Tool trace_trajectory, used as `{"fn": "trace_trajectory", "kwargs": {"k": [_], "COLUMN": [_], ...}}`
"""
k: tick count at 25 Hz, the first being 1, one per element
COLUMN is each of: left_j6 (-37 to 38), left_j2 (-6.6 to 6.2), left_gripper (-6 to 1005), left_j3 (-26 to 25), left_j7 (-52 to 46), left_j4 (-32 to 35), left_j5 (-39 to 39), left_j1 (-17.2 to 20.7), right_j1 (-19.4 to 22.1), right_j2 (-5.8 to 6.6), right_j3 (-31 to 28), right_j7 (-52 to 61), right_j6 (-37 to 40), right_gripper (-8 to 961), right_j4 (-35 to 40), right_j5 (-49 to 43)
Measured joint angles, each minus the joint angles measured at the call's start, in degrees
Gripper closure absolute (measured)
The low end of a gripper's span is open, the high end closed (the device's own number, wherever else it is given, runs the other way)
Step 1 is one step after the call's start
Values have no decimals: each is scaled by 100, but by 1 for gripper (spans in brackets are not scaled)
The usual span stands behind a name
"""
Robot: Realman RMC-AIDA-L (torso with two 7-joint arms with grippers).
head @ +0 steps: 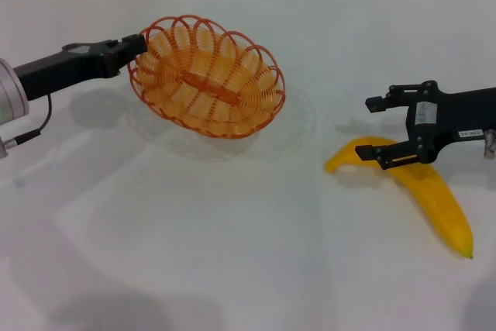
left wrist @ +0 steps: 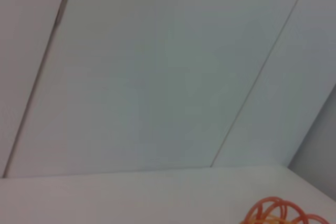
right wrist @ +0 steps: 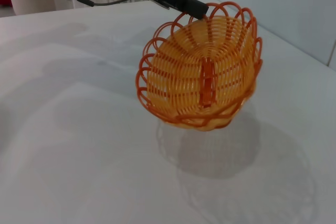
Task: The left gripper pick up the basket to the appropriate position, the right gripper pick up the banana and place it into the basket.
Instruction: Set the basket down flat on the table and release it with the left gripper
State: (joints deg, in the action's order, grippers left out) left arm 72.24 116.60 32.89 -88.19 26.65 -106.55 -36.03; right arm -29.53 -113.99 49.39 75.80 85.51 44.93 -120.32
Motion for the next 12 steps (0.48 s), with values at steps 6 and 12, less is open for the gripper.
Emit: {"fn": "trace_trajectory", "kwargs": {"k": [6,12], "left_j6": [0,-1], "left_j2": [-25,-6], "left_gripper": [926,926], "left_j3": [-1,5], "left_j7": [-110,-236], "left_j4": [-226,-303], "left_j5": [60,66], "left_j1": [-43,-36], "right_j1": [-6,-15], "right_j2": [-1,-1], "right_j3": [4,5], "right_j7": [3,11], "right_j6": [0,-1], "right_gripper": [93,93], "right_j4": [-2,-2], "right_j5": [0,7]}}
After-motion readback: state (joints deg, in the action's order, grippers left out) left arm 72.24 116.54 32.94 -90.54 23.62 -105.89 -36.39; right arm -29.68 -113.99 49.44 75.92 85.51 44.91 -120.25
